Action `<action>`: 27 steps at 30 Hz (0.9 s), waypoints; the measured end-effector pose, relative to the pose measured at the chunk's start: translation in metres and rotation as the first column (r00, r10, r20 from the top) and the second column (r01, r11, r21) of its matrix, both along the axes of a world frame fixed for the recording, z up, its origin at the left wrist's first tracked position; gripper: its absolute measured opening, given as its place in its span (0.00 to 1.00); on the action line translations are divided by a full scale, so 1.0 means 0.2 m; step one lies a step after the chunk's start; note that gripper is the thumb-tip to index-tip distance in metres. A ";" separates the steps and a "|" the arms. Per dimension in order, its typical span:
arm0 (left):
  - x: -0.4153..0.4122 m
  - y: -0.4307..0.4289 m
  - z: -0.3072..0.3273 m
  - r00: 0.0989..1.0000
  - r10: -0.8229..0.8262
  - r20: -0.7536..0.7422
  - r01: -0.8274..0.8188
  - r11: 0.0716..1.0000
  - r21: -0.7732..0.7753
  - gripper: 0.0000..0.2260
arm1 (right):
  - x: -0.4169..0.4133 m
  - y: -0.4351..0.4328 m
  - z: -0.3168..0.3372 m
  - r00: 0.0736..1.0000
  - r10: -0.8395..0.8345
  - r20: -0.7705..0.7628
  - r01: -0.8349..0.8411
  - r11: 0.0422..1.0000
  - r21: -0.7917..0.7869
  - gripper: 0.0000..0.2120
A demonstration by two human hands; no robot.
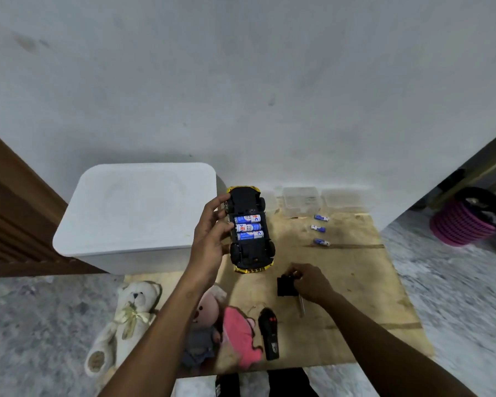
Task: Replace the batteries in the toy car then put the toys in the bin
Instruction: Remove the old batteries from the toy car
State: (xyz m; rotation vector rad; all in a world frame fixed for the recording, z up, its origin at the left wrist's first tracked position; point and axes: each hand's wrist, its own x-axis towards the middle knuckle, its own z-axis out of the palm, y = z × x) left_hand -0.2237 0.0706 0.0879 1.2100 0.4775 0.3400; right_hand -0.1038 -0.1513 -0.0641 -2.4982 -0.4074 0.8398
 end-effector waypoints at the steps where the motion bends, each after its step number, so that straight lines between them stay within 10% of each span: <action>1: 0.00 0.00 -0.01 1.000 0.000 -0.005 0.000 1.000 0.002 0.24 | -0.01 0.01 -0.02 1.000 0.027 -0.004 -0.027 0.999 -0.018 0.17; 15: 0.00 0.02 -0.01 0.999 -0.001 -0.041 0.002 1.000 0.021 0.23 | -0.03 0.06 -0.15 0.987 0.076 0.143 -0.059 0.991 -0.120 0.17; 27: 0.01 -0.02 0.04 1.000 0.026 -0.013 -0.025 0.999 0.036 0.25 | -0.08 0.25 0.65 0.895 -0.345 0.282 0.084 0.753 0.653 0.05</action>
